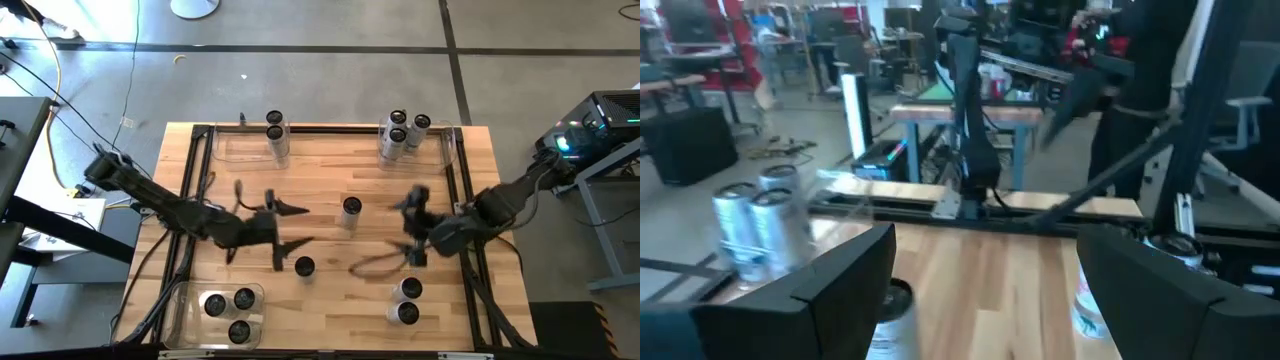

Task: Sort soda cans
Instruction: Put the white-blue soda can into the top right transparent bin

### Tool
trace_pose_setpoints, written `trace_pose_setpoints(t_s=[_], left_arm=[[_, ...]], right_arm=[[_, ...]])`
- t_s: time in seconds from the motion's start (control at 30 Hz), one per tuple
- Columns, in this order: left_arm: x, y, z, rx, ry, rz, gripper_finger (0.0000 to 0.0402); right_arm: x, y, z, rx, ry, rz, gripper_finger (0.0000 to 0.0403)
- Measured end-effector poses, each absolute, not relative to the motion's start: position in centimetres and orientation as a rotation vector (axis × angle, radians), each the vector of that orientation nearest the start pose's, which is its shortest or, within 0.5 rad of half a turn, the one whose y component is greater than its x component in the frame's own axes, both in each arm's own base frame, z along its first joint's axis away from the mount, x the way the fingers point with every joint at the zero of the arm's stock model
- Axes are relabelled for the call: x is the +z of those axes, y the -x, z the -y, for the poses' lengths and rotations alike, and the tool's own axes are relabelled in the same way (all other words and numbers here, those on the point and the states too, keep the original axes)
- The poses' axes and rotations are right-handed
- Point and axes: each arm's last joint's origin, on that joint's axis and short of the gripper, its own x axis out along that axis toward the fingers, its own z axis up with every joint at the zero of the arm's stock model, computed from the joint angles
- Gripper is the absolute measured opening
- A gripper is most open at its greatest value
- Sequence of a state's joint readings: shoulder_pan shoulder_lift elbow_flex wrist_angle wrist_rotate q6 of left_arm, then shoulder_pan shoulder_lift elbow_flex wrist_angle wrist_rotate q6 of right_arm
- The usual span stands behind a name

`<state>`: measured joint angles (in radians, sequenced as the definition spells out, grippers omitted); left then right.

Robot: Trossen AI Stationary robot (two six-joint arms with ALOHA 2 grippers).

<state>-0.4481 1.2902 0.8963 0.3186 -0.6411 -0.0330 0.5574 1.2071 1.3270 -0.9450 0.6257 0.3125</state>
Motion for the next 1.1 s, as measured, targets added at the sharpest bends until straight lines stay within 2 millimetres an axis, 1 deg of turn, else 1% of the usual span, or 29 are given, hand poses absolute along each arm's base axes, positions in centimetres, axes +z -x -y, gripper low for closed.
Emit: trace_pose_setpoints(t_s=[0.1, 0.17, 0.37, 0.5, 0.6, 0.73, 0.87, 0.97, 1.1], left_arm=[[32.4, -25.0, 10.3, 0.217, 0.009, -0.061, 0.0305], [32.6, -24.2, 10.0, 0.235, 0.018, -0.090, 0.0305], [31.5, -22.9, 9.6, 0.320, 0.043, -0.214, 0.0305], [30.7, -22.6, 9.3, 0.388, 0.035, -0.269, 0.0305], [30.4, -22.4, 8.7, 0.475, 0.014, -0.291, 0.0305], [30.4, -22.2, 6.8, 0.575, 0.014, -0.307, 0.0305], [30.5, -22.0, 4.5, 0.610, 0.051, -0.351, 0.0305], [30.5, -21.7, 2.7, 0.676, 0.061, -0.375, 0.0305], [30.4, -21.7, -0.1, 0.751, 0.113, -0.404, 0.0305]], right_arm=[[39.0, -19.3, -8.4, -0.342, 0.128, -0.641, 0.0366], [39.6, -19.1, -6.9, -0.430, 0.079, -0.641, 0.0366], [39.2, -19.7, -2.1, -0.501, -0.067, -0.774, 0.0366], [38.8, -20.3, 1.2, -0.550, -0.105, -0.838, 0.0366], [38.6, -20.7, 3.3, -0.579, -0.125, -0.855, 0.0366], [38.1, -21.5, 5.6, -0.623, -0.126, -0.874, 0.0366], [37.2, -22.3, 7.4, -0.665, -0.118, -0.924, 0.0366], [36.4, -23.0, 8.4, -0.678, -0.119, -0.969, 0.0366], [35.5, -23.8, 9.0, -0.660, -0.109, -1.014, 0.0366]])
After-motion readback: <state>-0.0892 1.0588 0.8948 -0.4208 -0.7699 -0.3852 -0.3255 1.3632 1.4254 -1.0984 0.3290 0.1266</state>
